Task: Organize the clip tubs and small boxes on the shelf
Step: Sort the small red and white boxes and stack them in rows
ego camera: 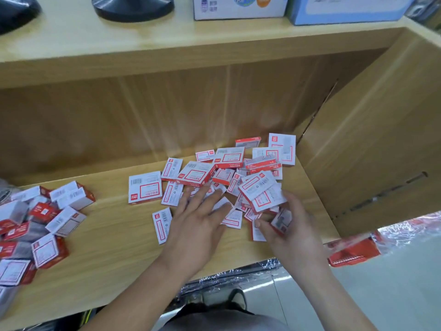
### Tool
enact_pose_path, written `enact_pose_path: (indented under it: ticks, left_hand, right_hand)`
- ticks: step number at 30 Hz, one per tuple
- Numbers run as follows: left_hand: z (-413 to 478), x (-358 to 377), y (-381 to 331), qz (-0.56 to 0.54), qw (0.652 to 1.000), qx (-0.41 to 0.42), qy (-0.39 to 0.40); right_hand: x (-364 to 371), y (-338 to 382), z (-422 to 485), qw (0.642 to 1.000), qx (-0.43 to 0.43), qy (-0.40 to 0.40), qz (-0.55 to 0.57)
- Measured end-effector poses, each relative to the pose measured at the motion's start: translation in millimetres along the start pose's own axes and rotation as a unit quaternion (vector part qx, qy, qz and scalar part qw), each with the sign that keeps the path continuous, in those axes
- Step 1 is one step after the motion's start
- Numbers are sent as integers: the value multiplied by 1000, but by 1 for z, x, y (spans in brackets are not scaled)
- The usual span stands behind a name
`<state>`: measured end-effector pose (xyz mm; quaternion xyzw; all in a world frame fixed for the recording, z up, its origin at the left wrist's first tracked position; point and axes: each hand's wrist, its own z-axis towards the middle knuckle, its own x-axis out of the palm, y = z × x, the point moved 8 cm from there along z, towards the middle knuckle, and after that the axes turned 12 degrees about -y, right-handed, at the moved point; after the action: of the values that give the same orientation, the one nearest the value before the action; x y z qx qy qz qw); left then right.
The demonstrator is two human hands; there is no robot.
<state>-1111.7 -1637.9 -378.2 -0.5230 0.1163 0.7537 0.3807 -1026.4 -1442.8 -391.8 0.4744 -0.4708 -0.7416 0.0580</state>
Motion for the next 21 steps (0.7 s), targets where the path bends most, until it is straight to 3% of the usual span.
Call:
enact_pose_path:
  ticks: [3,6,10,15,21]
  left_hand:
    - [1,-14,-2,-88,994,-40,-51]
    - [9,-14,-43,-130,991,14,-14]
    - [27,16,-75,-60,993,89,48]
    - [29,22,-69,-17,996,75,33]
    - [22,15,-59,8,998,64,23]
  right_hand:
    - [-2,0,-2,999,1,22,32]
    - [-17,1,7,998,-11,31,58]
    - [-25,-3,21,994,12,46,94]
    - [-12,1,25,982,14,124,140]
    - [-2,10,18,980,-12,140,138]
